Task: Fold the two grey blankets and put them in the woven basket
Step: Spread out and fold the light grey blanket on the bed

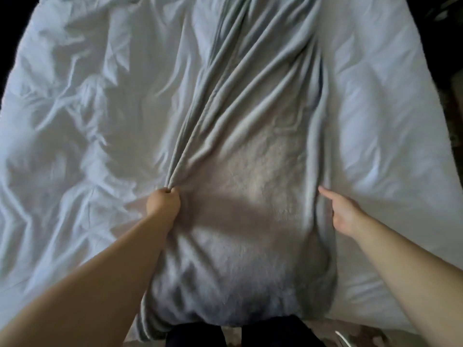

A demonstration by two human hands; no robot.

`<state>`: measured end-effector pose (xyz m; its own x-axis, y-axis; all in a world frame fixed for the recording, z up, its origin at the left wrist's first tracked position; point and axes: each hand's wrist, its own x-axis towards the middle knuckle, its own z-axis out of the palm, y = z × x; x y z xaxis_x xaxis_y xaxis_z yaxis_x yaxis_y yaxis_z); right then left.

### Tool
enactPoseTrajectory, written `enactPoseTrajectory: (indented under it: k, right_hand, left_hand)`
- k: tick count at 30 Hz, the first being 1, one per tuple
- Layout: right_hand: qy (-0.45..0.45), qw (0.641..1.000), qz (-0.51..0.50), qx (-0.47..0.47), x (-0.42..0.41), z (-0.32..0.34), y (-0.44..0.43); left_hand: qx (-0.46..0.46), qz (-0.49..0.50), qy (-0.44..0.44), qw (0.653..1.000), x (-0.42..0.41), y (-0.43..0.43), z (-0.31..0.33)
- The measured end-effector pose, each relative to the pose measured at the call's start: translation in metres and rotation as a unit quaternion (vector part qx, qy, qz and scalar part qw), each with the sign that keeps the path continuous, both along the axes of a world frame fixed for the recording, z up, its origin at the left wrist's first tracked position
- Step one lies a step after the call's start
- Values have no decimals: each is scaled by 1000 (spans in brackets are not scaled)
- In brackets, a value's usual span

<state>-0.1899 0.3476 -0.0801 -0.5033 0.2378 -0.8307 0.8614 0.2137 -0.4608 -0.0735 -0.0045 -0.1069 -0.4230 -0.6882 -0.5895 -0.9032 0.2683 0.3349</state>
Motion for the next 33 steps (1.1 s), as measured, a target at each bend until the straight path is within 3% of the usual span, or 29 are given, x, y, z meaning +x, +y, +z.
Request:
enactPoseTrajectory:
  k: [3,5,7,9,13,17,23,26,29,31,33]
  right_hand:
    - [-55,986,-25,-154,-6,35,0]
    - [-56,974,-24,-219,2,69,7]
    - [-55,958,-12,-281,17,104,21]
    - [-22,944,-16,-330,19,134,36]
    - [96,928,-68,-353,-18,188,27]
    - [141,925,-28,-352,-42,231,4]
    - [157,928,23,-338,-62,267,10]
    - [205,916,28,-343,-73,294,16]
    - [241,891,-9,-384,-87,325,23]
    - [219,905,3,-366,-95,340,25]
    - [157,939,70,-297,-99,351,24]
  left_hand:
    - [75,155,90,981,0,7,37]
    - [234,255,127,929,10,2,78]
    - [416,244,100,871,26,-11,121]
    - [498,172,77,846,40,-25,155]
    - [509,119,138,842,21,-39,202]
    - [492,0,201,847,-30,-12,256]
    - [454,-117,75,880,-48,13,284]
    - [425,-58,197,882,-58,14,303]
    - [440,42,350,826,-72,9,338]
    - [454,63,337,822,-78,1,357]
    - [436,-5,234,869,-81,-5,368]
